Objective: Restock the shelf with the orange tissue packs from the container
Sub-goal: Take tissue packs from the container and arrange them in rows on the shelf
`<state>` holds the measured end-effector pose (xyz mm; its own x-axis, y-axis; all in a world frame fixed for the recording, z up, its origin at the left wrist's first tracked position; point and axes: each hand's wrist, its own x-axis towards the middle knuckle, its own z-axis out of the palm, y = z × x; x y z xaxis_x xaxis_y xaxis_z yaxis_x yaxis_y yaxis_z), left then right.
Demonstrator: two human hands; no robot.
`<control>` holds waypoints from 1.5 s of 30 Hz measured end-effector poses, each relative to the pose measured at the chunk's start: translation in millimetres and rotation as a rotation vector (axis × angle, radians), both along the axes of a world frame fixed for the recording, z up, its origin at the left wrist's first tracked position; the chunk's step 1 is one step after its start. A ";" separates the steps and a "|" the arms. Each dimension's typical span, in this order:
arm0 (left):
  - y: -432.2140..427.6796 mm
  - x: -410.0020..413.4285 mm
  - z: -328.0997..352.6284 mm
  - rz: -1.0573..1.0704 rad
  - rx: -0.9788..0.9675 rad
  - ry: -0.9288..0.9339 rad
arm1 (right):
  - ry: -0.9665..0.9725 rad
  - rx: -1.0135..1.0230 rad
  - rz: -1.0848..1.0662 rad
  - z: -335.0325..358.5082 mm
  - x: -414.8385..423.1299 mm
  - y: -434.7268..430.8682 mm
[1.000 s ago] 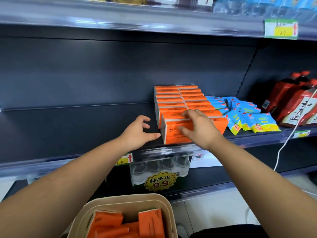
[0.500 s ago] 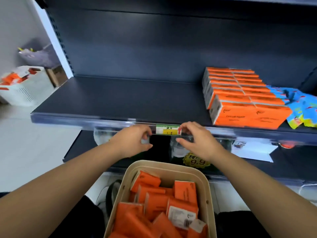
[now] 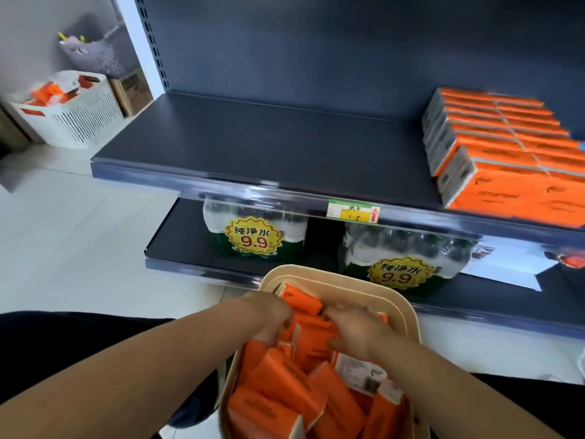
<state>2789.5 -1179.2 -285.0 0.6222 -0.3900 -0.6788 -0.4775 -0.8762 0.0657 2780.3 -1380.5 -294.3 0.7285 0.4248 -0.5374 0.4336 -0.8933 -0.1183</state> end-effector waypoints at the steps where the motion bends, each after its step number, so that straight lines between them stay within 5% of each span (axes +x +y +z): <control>1: 0.8 -0.7 -2.8 -0.009 -0.006 0.013 | 0.027 -0.008 0.021 -3.6 -2.8 -0.6; 11: 6.4 -5.9 -20.5 0.013 0.009 0.110 | 0.469 0.376 -0.096 18.8 -29.0 26.5; 17: 8.9 -9.0 -24.6 0.037 0.038 0.115 | 0.360 0.196 0.097 16.6 -40.7 37.1; 26: 10.6 -10.1 -26.6 0.115 -0.026 0.185 | 0.517 0.289 -0.156 29.3 -47.5 30.6; 32: 10.1 -5.0 -16.7 0.070 -0.048 0.235 | 0.248 0.185 0.232 21.8 -81.8 37.8; 37: 4.4 8.2 20.4 0.279 -0.320 0.393 | 0.216 0.111 0.249 15.6 -78.3 31.7; 40: -2.2 0.6 27.5 0.170 -0.248 0.481 | 0.206 0.131 0.225 13.6 -79.0 28.4; 45: -5.2 -14.0 13.9 0.031 -0.188 0.313 | 0.221 0.196 0.146 9.2 -81.6 25.0</control>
<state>2775.6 -1184.4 -271.1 0.4094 -0.5105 -0.7562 -0.3821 -0.8486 0.3660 2698.7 -1355.5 -285.1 0.5272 0.6272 -0.5734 0.4998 -0.7745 -0.3877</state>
